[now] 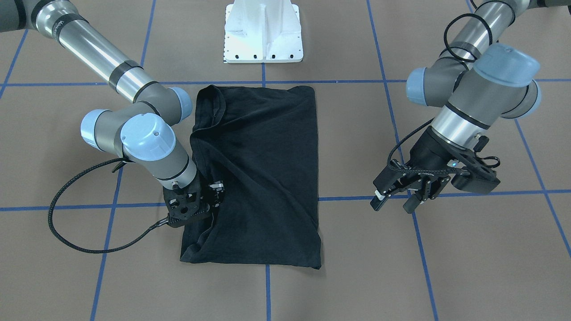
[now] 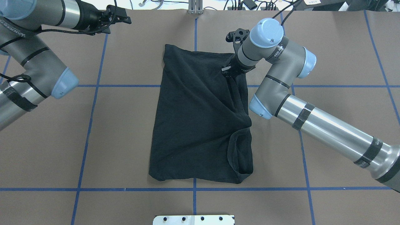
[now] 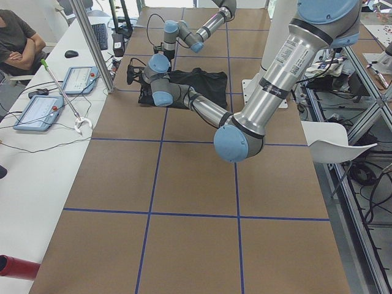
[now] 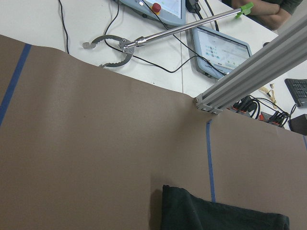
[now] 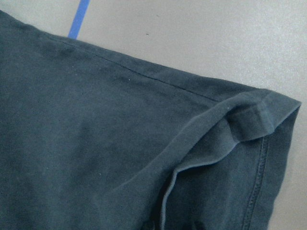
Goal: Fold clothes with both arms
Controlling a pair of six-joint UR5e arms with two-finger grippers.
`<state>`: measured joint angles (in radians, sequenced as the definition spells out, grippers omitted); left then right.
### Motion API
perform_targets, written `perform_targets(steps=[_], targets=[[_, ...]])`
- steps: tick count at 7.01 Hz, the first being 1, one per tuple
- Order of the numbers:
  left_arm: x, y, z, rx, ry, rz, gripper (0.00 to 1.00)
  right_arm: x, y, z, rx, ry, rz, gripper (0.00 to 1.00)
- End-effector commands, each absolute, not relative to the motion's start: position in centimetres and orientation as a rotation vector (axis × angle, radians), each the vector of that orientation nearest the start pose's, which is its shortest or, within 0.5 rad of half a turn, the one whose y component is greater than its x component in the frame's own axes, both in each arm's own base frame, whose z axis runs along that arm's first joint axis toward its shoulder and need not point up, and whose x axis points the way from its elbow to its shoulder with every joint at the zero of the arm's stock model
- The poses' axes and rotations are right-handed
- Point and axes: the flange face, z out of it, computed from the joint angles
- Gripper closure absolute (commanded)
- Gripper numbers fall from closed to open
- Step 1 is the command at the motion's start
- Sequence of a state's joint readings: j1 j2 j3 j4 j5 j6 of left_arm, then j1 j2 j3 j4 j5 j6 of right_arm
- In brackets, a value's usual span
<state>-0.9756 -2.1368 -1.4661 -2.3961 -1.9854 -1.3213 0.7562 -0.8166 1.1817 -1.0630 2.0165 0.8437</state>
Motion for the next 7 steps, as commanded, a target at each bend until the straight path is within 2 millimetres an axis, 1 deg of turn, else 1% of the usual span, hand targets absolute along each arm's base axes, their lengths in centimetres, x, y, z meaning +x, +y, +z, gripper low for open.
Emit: perform_targets(steps=[1,2,3,4,5,7], targets=[[30.8,-62.9,27.6,0.442,1.244,-0.357,0.01,-51.3,-60.8,31.5,0.268,-0.913,-0.168,1.00],[30.8,-62.9,27.6,0.442,1.244,-0.356,0.00,-51.1,-60.9,31.5,0.271,-0.914,-0.169,1.00],[30.9,-62.9,27.7,0.441,1.243,-0.358,0.01,-49.9,-61.8,31.2,0.268,-0.929,-0.171,1.00],[30.9,-62.9,27.5,0.442,1.245,-0.357,0.00,-48.1,-62.7,31.0,0.251,-0.957,-0.175,1.00],[30.9,-62.9,27.5,0.442,1.246,-0.355,0.00,-46.8,-62.8,31.7,0.227,-0.982,-0.195,1.00],[31.1,-62.9,27.6,0.439,1.244,-0.355,0.01,-44.1,-59.9,35.7,0.209,-0.980,-0.194,1.00]])
